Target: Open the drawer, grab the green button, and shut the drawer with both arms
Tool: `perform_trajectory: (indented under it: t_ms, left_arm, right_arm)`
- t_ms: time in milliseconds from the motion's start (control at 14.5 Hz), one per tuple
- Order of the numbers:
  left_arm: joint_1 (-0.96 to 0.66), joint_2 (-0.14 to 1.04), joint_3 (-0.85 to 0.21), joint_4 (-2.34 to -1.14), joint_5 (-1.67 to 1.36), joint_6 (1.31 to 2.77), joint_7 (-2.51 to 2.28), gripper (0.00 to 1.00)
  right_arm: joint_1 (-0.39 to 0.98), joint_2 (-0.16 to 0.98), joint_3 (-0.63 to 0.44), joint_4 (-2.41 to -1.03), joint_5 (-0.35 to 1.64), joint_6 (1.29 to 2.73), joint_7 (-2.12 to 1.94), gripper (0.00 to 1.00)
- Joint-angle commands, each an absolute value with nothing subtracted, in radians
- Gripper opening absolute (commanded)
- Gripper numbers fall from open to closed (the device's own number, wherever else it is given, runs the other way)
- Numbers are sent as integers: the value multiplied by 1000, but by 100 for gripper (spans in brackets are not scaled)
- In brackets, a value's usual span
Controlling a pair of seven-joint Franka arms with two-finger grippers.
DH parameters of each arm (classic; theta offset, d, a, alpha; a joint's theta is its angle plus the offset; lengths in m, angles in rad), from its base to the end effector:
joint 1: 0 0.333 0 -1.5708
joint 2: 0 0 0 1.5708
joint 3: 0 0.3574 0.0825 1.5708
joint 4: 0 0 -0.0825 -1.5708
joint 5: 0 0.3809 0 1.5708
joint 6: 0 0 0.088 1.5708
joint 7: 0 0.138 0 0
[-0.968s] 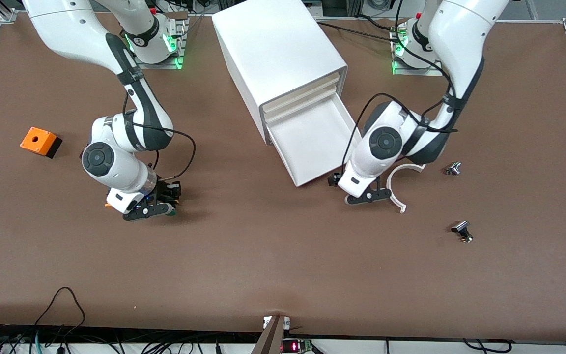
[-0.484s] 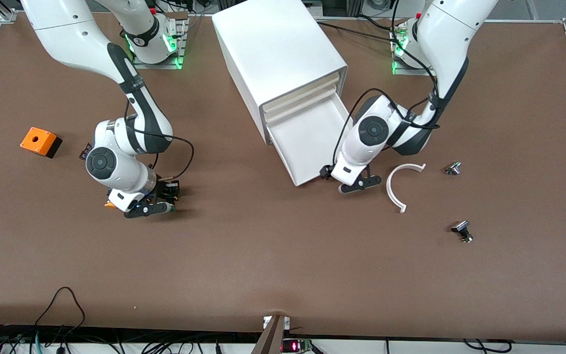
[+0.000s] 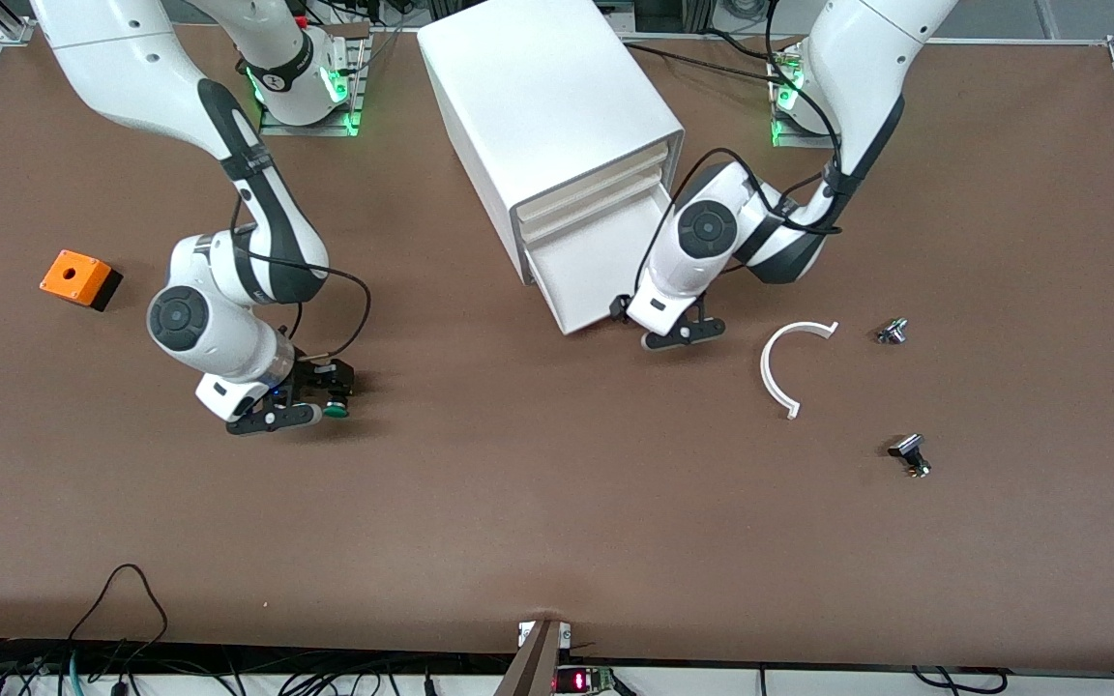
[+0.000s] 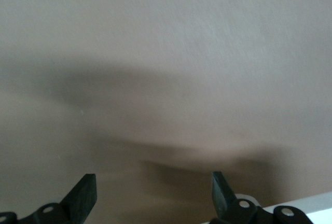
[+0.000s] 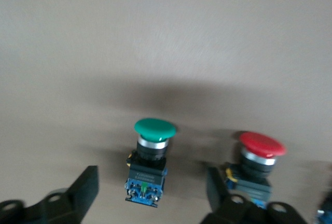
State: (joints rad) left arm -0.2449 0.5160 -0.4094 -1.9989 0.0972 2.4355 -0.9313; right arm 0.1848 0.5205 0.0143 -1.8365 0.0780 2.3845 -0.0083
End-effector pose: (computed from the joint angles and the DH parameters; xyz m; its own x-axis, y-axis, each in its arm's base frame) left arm 0.4981 -0.3692 0.2226 0.9628 0.2381 -0.1278 0.2468 -0.9673 0.0576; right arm 0.6551 0.1339 0.2554 0.9886 0.1480 0.0261 0.1494 -0.9868 -0.0619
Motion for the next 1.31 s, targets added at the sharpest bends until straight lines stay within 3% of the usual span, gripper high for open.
perform_trajectory:
  t_ms: [0,622,968,1244]
  left_arm:
    - [-244,482,-457,-2033,110,2415,-963,98]
    - [-252,494,-555,-2048,107,2376,-1058,98]
    - [-258,512,-572,-2048,104,2375,-1060,98]
    - [-259,519,-575,-2046,29,2356,-1057,98]
  right_arm:
    - [155,421,23,-1847,98,2327,3,99]
    - [153,169,-14,-1844,74,2159,-2,99]
    - [149,71,-31,-1810,52,1982,5,99]
    - [66,6,6,-1756,37,1836,41,99]
